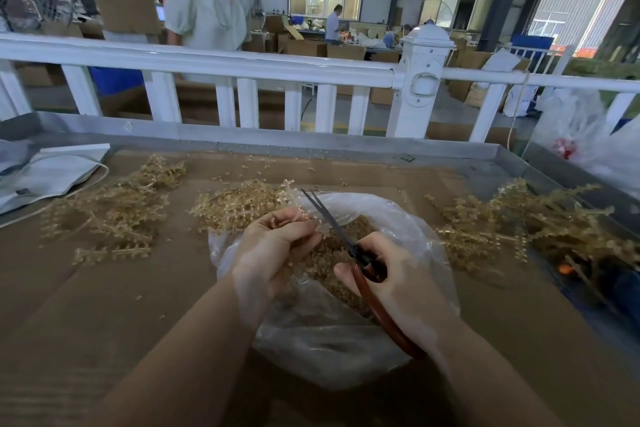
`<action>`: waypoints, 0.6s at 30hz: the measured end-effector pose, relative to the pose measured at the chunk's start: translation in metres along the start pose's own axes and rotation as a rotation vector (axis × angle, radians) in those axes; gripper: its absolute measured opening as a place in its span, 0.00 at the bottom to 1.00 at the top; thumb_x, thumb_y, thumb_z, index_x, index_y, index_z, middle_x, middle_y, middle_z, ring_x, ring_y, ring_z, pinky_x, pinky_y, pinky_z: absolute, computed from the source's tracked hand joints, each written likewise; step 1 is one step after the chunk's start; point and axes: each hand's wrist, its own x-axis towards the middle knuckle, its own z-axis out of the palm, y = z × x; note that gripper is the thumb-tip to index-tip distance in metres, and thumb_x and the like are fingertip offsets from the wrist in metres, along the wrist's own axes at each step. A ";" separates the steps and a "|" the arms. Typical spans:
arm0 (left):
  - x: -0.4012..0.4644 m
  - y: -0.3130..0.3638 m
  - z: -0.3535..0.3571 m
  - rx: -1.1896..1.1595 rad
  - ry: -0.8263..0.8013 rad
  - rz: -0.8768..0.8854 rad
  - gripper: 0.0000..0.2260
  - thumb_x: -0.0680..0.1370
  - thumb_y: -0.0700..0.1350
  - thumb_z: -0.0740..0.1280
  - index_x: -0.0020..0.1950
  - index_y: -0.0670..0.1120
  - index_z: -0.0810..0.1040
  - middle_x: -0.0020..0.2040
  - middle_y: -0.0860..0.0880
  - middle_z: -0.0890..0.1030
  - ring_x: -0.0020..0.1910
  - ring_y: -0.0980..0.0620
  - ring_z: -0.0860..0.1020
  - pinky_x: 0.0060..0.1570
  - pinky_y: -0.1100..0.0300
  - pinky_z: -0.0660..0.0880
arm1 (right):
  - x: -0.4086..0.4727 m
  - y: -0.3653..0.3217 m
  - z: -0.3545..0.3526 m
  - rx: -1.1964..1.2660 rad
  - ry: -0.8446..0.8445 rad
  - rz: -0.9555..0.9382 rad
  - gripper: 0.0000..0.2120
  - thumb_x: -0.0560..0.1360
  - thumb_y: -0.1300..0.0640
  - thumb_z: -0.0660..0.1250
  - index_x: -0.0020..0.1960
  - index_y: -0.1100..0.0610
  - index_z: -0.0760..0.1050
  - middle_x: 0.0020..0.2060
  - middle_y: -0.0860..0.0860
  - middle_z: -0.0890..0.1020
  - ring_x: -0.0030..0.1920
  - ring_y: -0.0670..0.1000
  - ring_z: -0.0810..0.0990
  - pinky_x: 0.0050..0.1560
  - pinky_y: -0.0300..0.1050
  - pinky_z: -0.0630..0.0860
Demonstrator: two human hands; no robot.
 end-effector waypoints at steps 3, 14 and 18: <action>0.003 0.000 -0.001 0.017 0.035 0.030 0.12 0.70 0.25 0.67 0.43 0.41 0.73 0.38 0.43 0.79 0.33 0.51 0.81 0.30 0.62 0.78 | -0.002 0.000 0.000 -0.037 -0.005 -0.022 0.11 0.71 0.39 0.69 0.44 0.43 0.70 0.37 0.35 0.77 0.38 0.37 0.76 0.37 0.28 0.69; 0.015 0.000 -0.009 0.052 0.040 0.115 0.11 0.69 0.25 0.69 0.46 0.38 0.75 0.39 0.42 0.81 0.38 0.48 0.83 0.33 0.62 0.79 | -0.004 -0.004 -0.006 -0.198 -0.046 -0.060 0.13 0.71 0.37 0.67 0.48 0.41 0.66 0.37 0.40 0.74 0.38 0.36 0.72 0.35 0.29 0.65; 0.012 0.000 -0.008 0.046 0.035 0.128 0.15 0.69 0.25 0.69 0.53 0.37 0.75 0.40 0.41 0.81 0.38 0.47 0.83 0.32 0.62 0.79 | -0.002 -0.005 -0.006 -0.193 -0.059 -0.051 0.13 0.72 0.37 0.66 0.47 0.43 0.67 0.38 0.42 0.76 0.39 0.39 0.74 0.35 0.31 0.65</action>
